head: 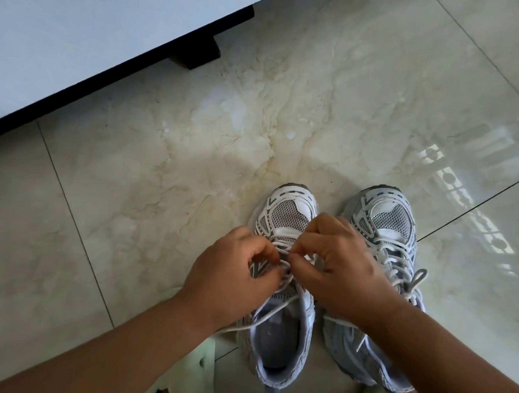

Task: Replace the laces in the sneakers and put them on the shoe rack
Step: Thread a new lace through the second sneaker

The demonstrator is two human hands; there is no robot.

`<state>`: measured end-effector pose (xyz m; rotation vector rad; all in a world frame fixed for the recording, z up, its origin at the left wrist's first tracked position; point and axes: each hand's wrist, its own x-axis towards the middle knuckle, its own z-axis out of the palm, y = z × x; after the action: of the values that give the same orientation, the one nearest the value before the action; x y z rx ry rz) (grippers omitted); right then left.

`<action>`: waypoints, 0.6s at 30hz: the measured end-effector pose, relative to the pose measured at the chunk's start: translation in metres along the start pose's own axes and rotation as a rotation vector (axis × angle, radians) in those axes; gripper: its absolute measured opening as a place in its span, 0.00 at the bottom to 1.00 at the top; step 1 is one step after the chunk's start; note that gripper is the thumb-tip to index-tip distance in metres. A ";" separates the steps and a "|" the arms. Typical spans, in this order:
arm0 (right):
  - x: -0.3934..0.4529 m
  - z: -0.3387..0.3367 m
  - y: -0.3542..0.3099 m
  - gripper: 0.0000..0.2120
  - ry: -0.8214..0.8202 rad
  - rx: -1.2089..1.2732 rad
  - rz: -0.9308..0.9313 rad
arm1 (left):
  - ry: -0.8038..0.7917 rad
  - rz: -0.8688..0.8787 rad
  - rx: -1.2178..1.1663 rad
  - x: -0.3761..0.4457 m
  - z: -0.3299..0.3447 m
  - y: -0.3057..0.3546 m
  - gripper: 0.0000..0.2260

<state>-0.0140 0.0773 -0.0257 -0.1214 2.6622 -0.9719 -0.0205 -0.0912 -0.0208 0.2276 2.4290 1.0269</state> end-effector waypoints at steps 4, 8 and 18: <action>-0.005 -0.001 -0.001 0.10 0.057 -0.127 0.030 | -0.056 -0.229 -0.043 0.006 -0.005 0.015 0.06; -0.004 -0.005 -0.007 0.13 -0.048 -0.172 0.107 | -0.135 -0.380 -0.065 0.013 -0.003 0.017 0.08; 0.009 -0.003 -0.011 0.11 -0.237 -0.087 0.367 | 0.017 -0.026 -0.166 0.000 0.010 0.000 0.08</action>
<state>-0.0241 0.0688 -0.0187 0.2135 2.3935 -0.6781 -0.0152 -0.0846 -0.0267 0.1313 2.3398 1.2161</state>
